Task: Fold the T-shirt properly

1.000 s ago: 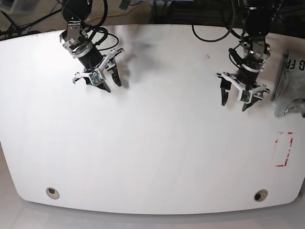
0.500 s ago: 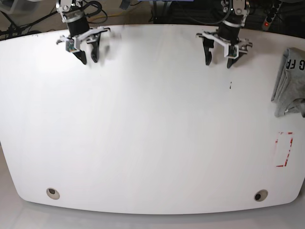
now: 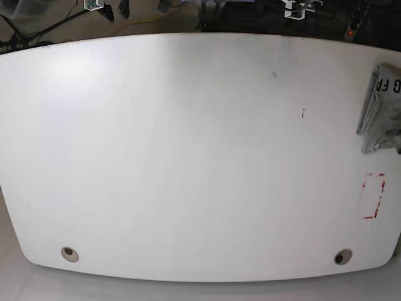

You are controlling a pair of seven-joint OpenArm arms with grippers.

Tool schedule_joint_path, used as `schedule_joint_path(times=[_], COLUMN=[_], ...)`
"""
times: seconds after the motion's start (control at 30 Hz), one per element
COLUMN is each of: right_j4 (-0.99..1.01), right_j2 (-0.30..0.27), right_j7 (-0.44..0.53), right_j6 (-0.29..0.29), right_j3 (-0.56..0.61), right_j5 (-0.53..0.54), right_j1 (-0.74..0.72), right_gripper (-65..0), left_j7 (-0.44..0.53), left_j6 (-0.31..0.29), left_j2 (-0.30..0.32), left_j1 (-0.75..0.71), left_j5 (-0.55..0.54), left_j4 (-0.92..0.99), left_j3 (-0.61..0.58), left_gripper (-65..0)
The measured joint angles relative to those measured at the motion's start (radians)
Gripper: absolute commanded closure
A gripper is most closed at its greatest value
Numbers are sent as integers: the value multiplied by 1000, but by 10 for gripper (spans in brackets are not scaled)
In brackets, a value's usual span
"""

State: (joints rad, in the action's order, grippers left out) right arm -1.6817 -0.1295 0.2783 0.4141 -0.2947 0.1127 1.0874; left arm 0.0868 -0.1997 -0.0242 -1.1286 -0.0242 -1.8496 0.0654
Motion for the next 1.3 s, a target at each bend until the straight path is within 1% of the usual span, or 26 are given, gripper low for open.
schedule_joint_path(times=[0.1, 0.17, 0.27, 0.3, 0.33, 0.37, 0.4, 0.47, 0.53, 0.57, 0.63, 0.7, 0.73, 0.77, 0.9, 0.97, 1.07, 1.3], right_j4=[27, 72, 177, 234, 274, 347, 404, 520, 620, 663, 752, 814, 837, 861, 985, 1027, 1084, 1235], right_j2=[0, -1, 0, 1, 0, -1, 0, -1, 3, 2, 3, 2, 0, -1, 2, 2, 2, 2], right_j7=[8, 7, 15, 16, 8, 24, -5, 5, 0, 21, 5, 24, 23, 29, 9, 14, 14, 23], right_j6=[-2, -7, 3, 3, -6, -8, -15, -6, -14, -7, -16, -11, -15, -14, -16, -15, -16, -17], right_j3=[19, 45, 79, 96, 108, 128, 142, 161, 178, 182, 190, 189, 189, 189, 189, 190, 188, 183], right_j5=[1, 7, 5, 5, -2, 5, -7, -1, -5, 1, -2, 1, 0, 0, -2, -2, -1, 2], right_j1=[55, 60, 35, 15, -1, -38, -71, -140, -213, -246, -313, -358, -375, -394, -476, -512, -579, -718], right_gripper=[-219, -219, -217, -217, -217, -217, -217, -217, -217, -217, -217, -217, -217, -217, -217, -217, -217, -217], left_j7=[6, 10, 11, 12, 2, 19, -8, -3, -2, 25, 12, 33, 12, 18, 12, 23, 23, 17], left_j6=[-2, 2, 0, 1, 1, 4, 2, 5, -2, -2, -2, -1, 2, 3, 4, 2, -2, 0], left_j2=[0, 0, 3, 3, 3, 5, 5, 5, 6, 8, 21, 33, 36, 41, 65, 68, 77, 98], left_j1=[-58, -63, -25, 2, 21, 68, 104, 181, 256, 289, 356, 413, 437, 463, 588, 641, 724, 829], left_j5=[-2, -2, -3, -3, -1, -3, 0, 1, -4, -6, -3, -2, -1, -3, 0, -3, -3, 0], left_j4=[51, 114, 256, 319, 369, 441, 501, 610, 700, 742, 825, 906, 946, 992, 1187, 1271, 1367, 1489], left_j3=[2, 5, 5, 5, 6, 5, 5, 4, 4, 2, -3, -3, 0, 2, -1, -1, -2, -2], left_gripper=[-379, -342, -283, -278, -275, -275, -275, -274, -274, -274, -278, -278, -278, -278, -278, -278, -278, -275])
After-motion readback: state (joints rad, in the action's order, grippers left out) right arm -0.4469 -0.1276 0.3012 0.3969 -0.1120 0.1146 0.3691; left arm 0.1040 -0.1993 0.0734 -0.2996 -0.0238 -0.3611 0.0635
